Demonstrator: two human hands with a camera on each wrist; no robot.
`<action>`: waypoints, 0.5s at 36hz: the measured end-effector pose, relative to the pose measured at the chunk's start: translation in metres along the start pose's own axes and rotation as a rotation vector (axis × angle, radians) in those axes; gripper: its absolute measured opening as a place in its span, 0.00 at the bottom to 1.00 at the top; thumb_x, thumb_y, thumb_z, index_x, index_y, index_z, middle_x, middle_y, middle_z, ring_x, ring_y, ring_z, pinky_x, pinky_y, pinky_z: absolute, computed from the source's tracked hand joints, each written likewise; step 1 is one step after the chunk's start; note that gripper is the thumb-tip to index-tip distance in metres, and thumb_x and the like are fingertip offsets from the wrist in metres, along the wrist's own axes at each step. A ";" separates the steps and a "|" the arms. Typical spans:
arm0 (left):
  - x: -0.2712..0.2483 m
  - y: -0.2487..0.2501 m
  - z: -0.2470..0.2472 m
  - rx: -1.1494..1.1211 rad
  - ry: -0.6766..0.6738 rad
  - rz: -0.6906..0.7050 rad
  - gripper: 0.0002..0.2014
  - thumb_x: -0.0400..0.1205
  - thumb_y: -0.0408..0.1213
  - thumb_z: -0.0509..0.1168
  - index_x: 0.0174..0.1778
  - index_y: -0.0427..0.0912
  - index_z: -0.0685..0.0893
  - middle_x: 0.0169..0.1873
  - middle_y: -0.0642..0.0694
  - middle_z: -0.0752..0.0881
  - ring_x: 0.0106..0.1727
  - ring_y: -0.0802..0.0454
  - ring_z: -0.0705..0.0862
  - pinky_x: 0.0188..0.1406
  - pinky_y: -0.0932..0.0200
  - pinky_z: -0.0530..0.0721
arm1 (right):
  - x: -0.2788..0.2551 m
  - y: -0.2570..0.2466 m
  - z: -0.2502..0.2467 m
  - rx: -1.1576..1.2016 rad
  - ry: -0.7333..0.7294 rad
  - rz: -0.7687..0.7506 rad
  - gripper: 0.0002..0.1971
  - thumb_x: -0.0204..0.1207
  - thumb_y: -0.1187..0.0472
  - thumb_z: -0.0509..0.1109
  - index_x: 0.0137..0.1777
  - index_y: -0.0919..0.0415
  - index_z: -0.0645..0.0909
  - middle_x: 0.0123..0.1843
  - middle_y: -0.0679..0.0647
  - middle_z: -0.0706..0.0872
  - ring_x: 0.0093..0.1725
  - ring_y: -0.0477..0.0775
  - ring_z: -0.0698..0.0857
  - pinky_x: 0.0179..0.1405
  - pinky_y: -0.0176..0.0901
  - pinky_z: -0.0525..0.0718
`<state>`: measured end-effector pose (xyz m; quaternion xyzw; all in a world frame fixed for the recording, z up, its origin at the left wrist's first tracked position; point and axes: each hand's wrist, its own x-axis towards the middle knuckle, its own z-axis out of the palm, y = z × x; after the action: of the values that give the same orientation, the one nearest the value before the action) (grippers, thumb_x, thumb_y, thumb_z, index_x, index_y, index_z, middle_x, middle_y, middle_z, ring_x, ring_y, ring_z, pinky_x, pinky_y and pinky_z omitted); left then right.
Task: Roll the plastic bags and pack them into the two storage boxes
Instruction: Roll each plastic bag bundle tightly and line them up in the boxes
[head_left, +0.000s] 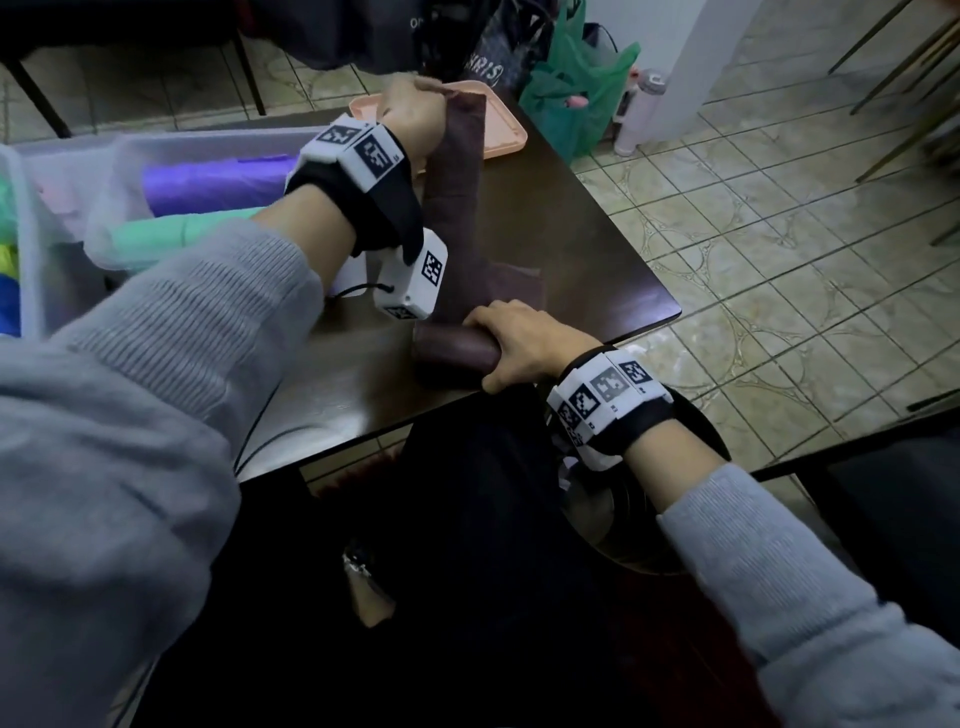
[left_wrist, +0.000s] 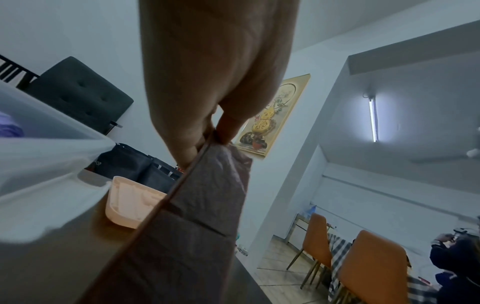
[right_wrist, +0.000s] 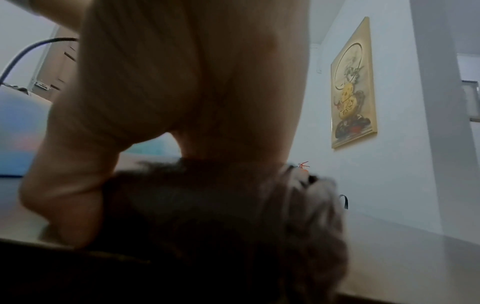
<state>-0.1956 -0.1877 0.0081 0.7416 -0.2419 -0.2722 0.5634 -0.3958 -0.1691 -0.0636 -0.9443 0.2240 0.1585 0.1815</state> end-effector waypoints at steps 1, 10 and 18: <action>0.005 0.001 0.002 -0.038 0.015 -0.007 0.15 0.83 0.26 0.53 0.63 0.35 0.80 0.59 0.38 0.83 0.58 0.42 0.84 0.53 0.57 0.86 | 0.000 0.001 0.001 0.014 -0.007 0.002 0.36 0.61 0.54 0.78 0.71 0.51 0.70 0.61 0.51 0.75 0.64 0.54 0.71 0.60 0.48 0.70; -0.023 0.013 0.008 0.695 0.164 0.274 0.23 0.81 0.30 0.63 0.73 0.36 0.66 0.70 0.40 0.72 0.71 0.43 0.71 0.68 0.53 0.71 | -0.002 0.003 -0.003 0.074 -0.046 0.017 0.39 0.61 0.45 0.80 0.72 0.51 0.69 0.60 0.51 0.74 0.65 0.54 0.69 0.66 0.50 0.72; -0.051 -0.053 0.024 1.285 -0.450 0.292 0.17 0.82 0.36 0.61 0.65 0.36 0.82 0.65 0.35 0.81 0.65 0.37 0.79 0.65 0.46 0.78 | -0.001 -0.001 -0.001 -0.001 -0.024 0.012 0.41 0.61 0.44 0.80 0.72 0.55 0.68 0.66 0.58 0.74 0.68 0.59 0.69 0.66 0.55 0.70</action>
<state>-0.2466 -0.1572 -0.0420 0.8135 -0.5632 -0.1438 -0.0201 -0.3963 -0.1686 -0.0620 -0.9410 0.2275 0.1712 0.1828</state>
